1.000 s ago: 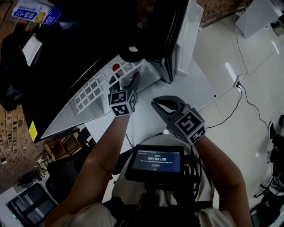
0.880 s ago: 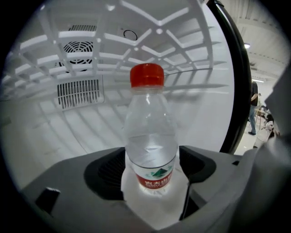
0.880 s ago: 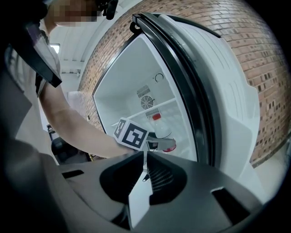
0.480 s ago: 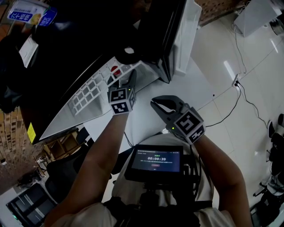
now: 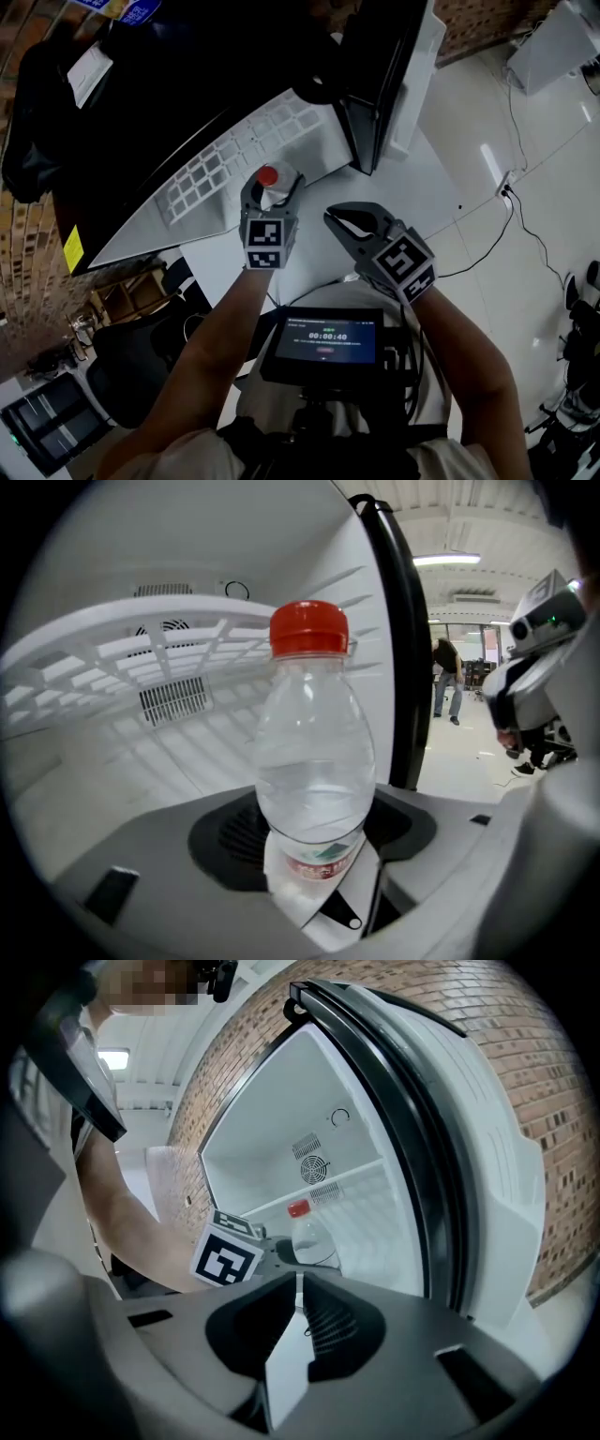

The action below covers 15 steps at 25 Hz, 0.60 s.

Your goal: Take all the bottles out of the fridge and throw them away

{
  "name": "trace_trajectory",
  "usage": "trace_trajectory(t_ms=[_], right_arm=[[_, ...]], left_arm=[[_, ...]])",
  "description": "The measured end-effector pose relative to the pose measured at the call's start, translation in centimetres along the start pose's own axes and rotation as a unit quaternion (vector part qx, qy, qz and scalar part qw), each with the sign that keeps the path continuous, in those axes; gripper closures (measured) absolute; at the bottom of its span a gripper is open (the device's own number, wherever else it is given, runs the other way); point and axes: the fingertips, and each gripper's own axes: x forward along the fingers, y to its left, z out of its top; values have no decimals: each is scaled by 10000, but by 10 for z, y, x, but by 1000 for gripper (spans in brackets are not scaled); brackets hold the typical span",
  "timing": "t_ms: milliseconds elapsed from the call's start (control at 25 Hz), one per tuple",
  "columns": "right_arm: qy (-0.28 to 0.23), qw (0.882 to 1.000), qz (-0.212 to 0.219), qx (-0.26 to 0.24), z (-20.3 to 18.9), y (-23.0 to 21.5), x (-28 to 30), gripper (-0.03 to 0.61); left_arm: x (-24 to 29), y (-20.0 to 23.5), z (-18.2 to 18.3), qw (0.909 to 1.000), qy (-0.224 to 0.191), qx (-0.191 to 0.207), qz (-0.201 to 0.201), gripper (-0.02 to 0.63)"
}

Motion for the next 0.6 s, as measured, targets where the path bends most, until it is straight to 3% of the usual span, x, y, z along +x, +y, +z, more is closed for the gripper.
trace_trajectory(t_ms=[320, 600], right_arm=[[117, 9997, 228, -49, -3, 23, 7, 571], [405, 9960, 759, -230, -15, 70, 37, 571]], left_arm=[[-55, -20, -16, 9995, -55, -233, -198, 310], [-122, 1, -50, 9972, -57, -735, 156, 310]])
